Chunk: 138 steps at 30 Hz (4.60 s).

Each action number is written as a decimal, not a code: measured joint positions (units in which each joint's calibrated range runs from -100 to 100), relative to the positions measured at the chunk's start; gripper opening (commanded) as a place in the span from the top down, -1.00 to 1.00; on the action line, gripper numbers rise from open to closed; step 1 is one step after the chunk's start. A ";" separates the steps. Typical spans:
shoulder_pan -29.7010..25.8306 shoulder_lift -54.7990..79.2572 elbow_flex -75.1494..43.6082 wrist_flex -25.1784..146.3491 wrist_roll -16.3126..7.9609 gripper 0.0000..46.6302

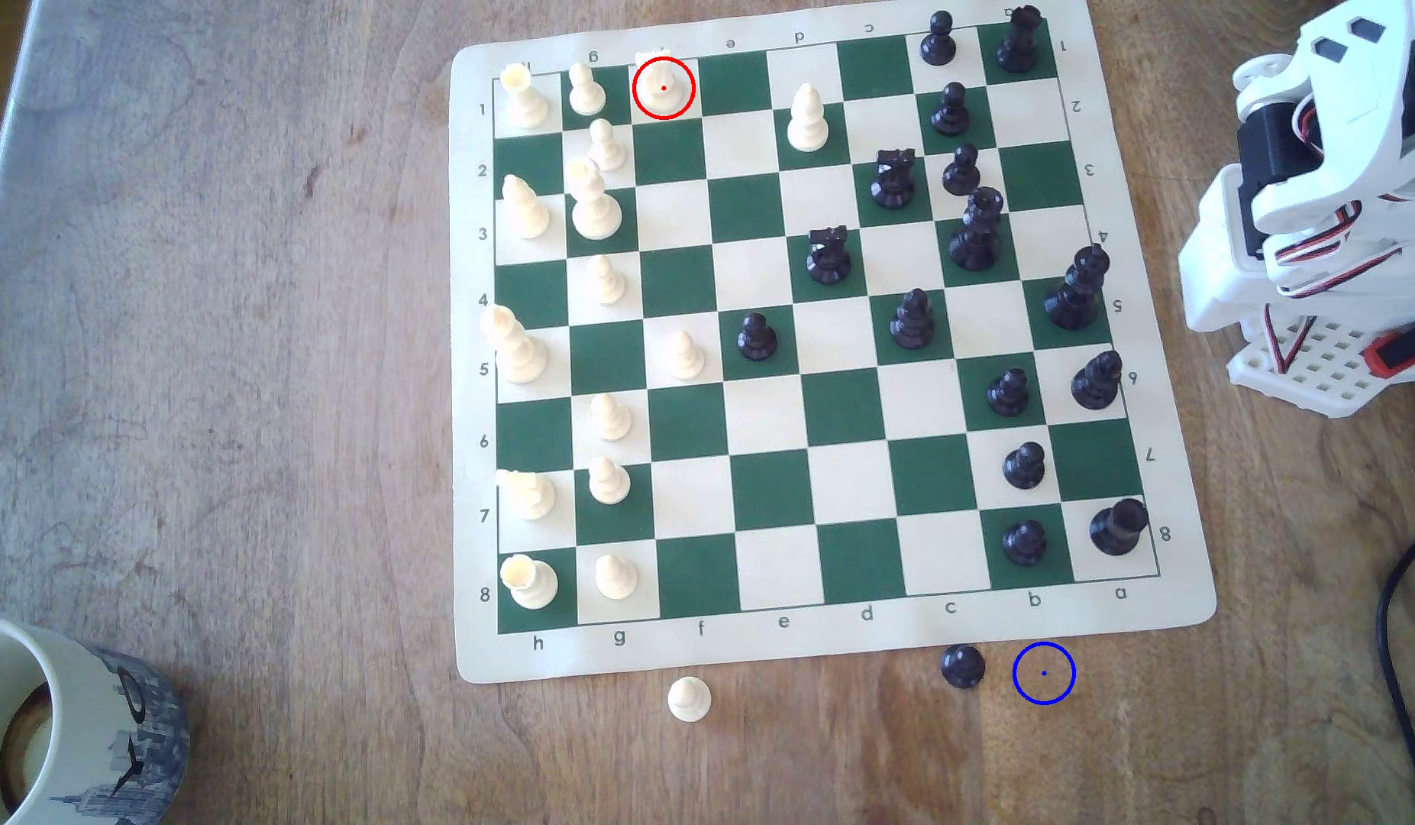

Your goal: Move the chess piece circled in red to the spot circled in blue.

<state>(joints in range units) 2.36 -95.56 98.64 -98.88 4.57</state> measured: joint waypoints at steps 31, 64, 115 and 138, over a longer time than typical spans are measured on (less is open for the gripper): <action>19.84 19.69 -27.02 100.40 -12.06 0.80; 19.17 101.05 -99.41 146.77 6.35 0.41; 19.25 121.07 -106.55 138.65 4.30 0.63; 19.32 107.75 -98.24 143.82 3.13 0.99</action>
<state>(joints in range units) 21.68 12.19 0.41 44.94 7.69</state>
